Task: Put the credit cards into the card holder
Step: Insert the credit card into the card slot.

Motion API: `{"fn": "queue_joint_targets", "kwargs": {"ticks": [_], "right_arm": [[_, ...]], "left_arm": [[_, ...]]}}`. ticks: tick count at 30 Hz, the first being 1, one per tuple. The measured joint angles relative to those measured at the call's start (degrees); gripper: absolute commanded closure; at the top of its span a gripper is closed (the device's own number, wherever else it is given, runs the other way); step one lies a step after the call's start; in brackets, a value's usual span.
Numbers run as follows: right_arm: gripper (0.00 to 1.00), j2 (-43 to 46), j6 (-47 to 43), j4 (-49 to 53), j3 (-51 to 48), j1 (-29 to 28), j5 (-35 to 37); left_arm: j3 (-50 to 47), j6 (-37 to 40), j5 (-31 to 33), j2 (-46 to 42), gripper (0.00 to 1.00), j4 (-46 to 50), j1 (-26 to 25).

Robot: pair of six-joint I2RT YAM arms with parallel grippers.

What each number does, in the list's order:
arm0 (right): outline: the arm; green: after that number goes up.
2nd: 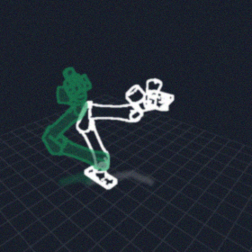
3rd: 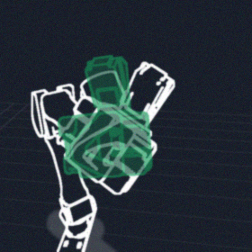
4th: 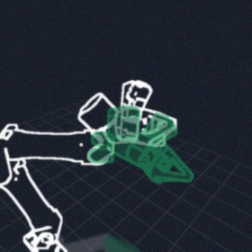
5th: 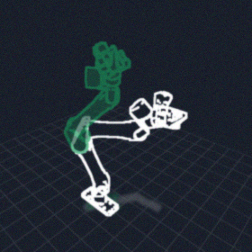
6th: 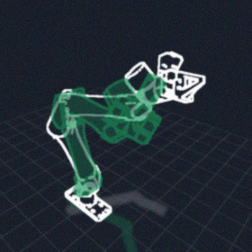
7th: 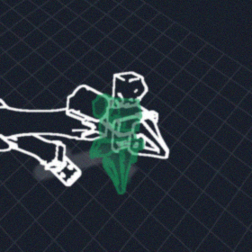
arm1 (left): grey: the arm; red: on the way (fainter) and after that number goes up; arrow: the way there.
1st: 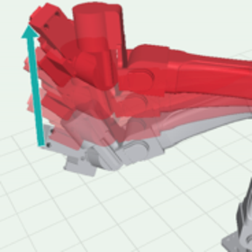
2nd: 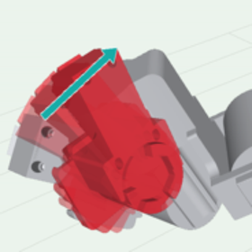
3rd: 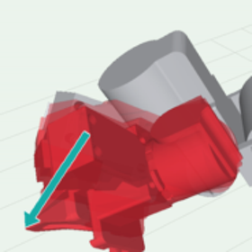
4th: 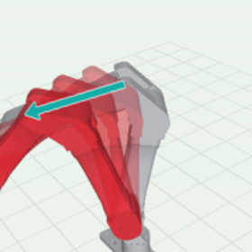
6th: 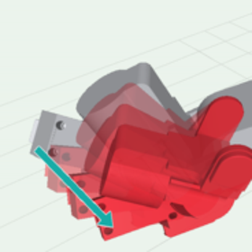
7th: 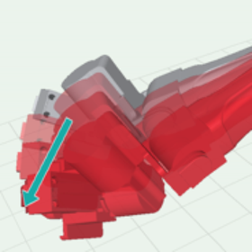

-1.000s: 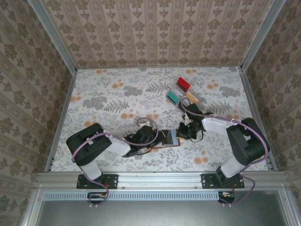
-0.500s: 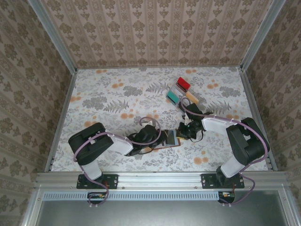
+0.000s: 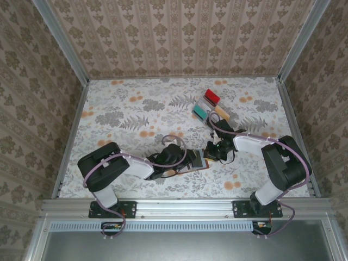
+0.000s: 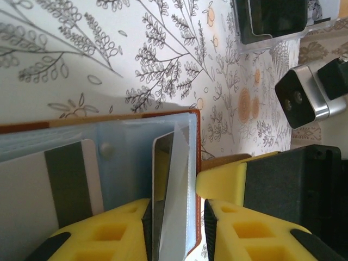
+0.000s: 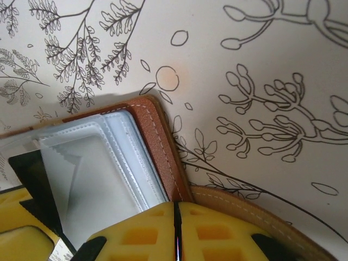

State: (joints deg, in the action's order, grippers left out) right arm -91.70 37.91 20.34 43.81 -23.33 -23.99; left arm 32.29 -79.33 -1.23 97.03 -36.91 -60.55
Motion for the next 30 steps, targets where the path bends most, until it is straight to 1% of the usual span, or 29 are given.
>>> {"fn": "queue_joint_targets", "kwargs": {"ticks": [3,6,9,13,22,23,25,27,30], "right_arm": [[0.9,0.0,0.0,-0.1,0.0,-0.1,0.0],[0.9,0.0,0.0,-0.2,0.0,-0.2,0.0],[0.9,0.0,0.0,-0.2,0.0,-0.2,0.0],[0.9,0.0,0.0,-0.2,0.0,-0.2,0.0],[0.9,0.0,0.2,-0.2,0.0,-0.1,0.0],[0.9,0.0,0.3,-0.2,0.0,-0.1,0.0],[0.9,0.0,0.4,-0.2,0.0,-0.2,0.1],[0.9,0.0,0.4,-0.2,0.0,-0.2,0.2],[0.9,0.0,0.4,-0.2,0.0,-0.2,0.3]], "left_arm": [[0.7,0.0,0.2,-1.2,0.69,4.3,-0.2],[2.0,0.2,0.2,-1.2,0.75,7.3,-0.2],[3.1,0.9,-0.1,-0.7,0.84,9.3,-0.2],[5.1,1.1,-1.0,0.5,0.83,11.7,-0.2],[6.8,1.1,-3.6,2.0,0.75,11.7,0.0],[6.8,1.1,-3.6,2.0,0.74,11.7,0.1],[6.8,1.2,-3.8,1.9,0.65,11.6,0.1],[7.0,1.4,-3.7,1.1,0.64,12.2,0.1],[7.0,2.3,-3.0,-0.9,0.57,15.7,0.1]]}}
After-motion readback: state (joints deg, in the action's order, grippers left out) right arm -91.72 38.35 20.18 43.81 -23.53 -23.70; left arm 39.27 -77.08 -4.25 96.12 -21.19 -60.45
